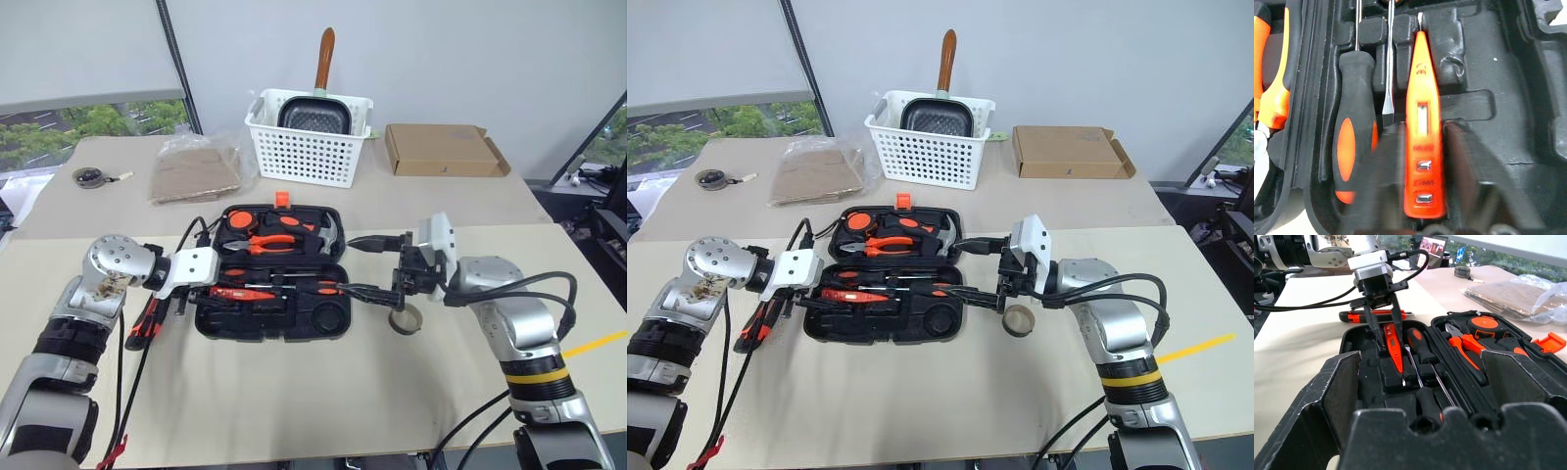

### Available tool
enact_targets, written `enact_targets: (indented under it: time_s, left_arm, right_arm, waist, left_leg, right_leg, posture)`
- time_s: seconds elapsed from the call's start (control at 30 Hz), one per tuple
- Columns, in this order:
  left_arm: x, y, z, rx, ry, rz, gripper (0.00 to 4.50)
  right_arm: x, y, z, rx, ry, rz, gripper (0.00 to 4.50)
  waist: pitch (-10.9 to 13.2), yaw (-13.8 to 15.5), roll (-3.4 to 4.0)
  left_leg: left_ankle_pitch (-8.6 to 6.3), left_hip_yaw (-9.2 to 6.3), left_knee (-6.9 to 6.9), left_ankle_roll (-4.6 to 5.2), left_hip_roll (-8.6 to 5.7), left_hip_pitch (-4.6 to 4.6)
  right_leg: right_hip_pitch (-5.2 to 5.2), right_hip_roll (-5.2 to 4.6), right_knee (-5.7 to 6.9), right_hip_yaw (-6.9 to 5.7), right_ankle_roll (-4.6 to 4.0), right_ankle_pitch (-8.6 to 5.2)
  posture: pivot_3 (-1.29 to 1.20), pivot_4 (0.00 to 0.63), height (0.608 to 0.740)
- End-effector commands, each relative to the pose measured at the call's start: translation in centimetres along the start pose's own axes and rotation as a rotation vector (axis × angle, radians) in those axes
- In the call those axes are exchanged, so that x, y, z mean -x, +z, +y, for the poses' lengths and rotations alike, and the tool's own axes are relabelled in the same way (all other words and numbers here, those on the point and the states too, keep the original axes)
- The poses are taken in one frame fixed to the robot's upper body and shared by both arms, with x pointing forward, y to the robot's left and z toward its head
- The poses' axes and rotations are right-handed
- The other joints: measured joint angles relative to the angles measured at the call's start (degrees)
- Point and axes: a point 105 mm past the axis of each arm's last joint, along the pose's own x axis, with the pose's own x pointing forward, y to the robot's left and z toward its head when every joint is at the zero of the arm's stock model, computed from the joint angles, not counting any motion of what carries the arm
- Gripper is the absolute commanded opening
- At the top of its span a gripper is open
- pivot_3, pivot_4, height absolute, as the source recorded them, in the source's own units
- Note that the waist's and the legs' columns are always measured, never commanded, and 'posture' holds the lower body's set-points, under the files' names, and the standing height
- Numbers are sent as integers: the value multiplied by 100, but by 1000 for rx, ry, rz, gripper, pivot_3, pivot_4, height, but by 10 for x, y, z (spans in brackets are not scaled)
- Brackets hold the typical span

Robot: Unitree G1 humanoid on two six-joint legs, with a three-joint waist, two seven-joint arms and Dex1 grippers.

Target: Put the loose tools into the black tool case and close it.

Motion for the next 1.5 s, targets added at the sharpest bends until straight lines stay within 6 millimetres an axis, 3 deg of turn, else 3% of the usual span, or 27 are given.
enact_targets:
  time_s: [0.03, 0.3, 0.43, 0.5, 0.63, 0.67, 0.93, 1.1, 1.2, 1.33, 1.43, 1.5]
  left_arm:
    - [12, 14, 15, -18, 94, -67, 3487]
    - [51, 55, 20, 97, 176, -268, 3487]
    - [47, 64, 30, 159, 318, -321, 2353]
    - [35, 70, 23, 190, 332, -354, 1633]
    - [15, 59, 4, 232, 325, -297, 99]
    - [11, 55, 1, 240, 327, -276, 17]
    - [-19, 15, -25, 263, 287, -96, 17]
    - [-27, -14, -40, 266, 261, 37, 17]
    - [-28, -24, -35, 354, 320, 52, 17]
    - [-28, -11, -32, 380, 294, -46, 17]
    - [-16, 25, -33, 391, 231, -307, 17]
    - [-5, 33, -33, 396, 227, -386, 17]
  right_arm:
    - [-1, 11, 0, 38, 8, -41, 4500]
    - [-1, 9, 1, 33, 5, -38, 4500]
    - [-3, 9, 1, 32, 6, -42, 4500]
    - [-4, 9, 1, 32, 4, -47, 4500]
    - [-6, 9, 2, 29, 9, -51, 4500]
    - [-6, 9, 2, 29, 10, -51, 4500]
    - [-7, 11, 0, 40, 12, -49, 4500]
    - [-5, 10, 1, 42, 5, -41, 4500]
    - [-5, 10, 0, 44, 2, -40, 4500]
    - [-7, 10, -1, 47, 5, -39, 4500]
    - [-7, 10, -2, 46, 9, -41, 4500]
    - [-8, 10, -2, 47, 12, -42, 4500]
  waist:
    - [0, 1, 0]
    - [0, -18, 0]
    - [0, -3, 0]
    - [0, 8, 0]
    - [0, -4, -1]
    - [0, -8, 0]
    - [0, 11, 0]
    - [-2, 20, 2]
    - [-10, 17, 16]
    - [-11, 18, 22]
    - [-9, 10, 23]
    - [-9, 3, 22]
  left_leg:
    - [0, 0, 0, 1, 0, 0]
    - [10, -3, 1, -17, 1, -2]
    - [17, -4, 2, -29, 0, 3]
    - [17, -5, 2, -27, -2, 9]
    - [18, -3, 2, -30, -2, 9]
    - [20, -3, 1, -34, -1, 8]
    - [2, -7, -1, -3, 0, 17]
    - [2, -9, -1, -3, 1, 16]
    - [1, -9, -1, -1, 1, 27]
    - [-4, -17, -1, -16, 6, 64]
    - [-21, -24, -4, -46, 12, 85]
    - [-19, -23, -3, -45, 14, 79]
  right_leg:
    - [0, 0, 0, 0, 0, 0]
    - [-1, 1, 1, 0, 1, 0]
    - [7, 0, 0, 3, 1, 0]
    - [13, -1, 1, 4, 2, 0]
    - [14, 1, 0, 9, 4, 2]
    - [12, 2, -2, 9, 4, 2]
    - [14, 2, 5, 6, 3, 2]
    - [13, 0, 4, 4, 3, 2]
    - [22, -3, 4, 6, 2, 2]
    - [58, -5, 8, -2, 1, 3]
    - [74, -9, 7, -6, 2, 3]
    - [68, -8, 5, -9, 3, 4]
  posture:
    - [0, 150, 700]
    - [0, 150, 700]
    - [0, 150, 700]
    - [0, 150, 700]
    - [0, 150, 700]
    - [0, 150, 700]
    - [0, 150, 700]
    - [0, 150, 700]
    - [0, 150, 700]
    - [0, 150, 700]
    - [0, 150, 700]
    - [0, 150, 700]
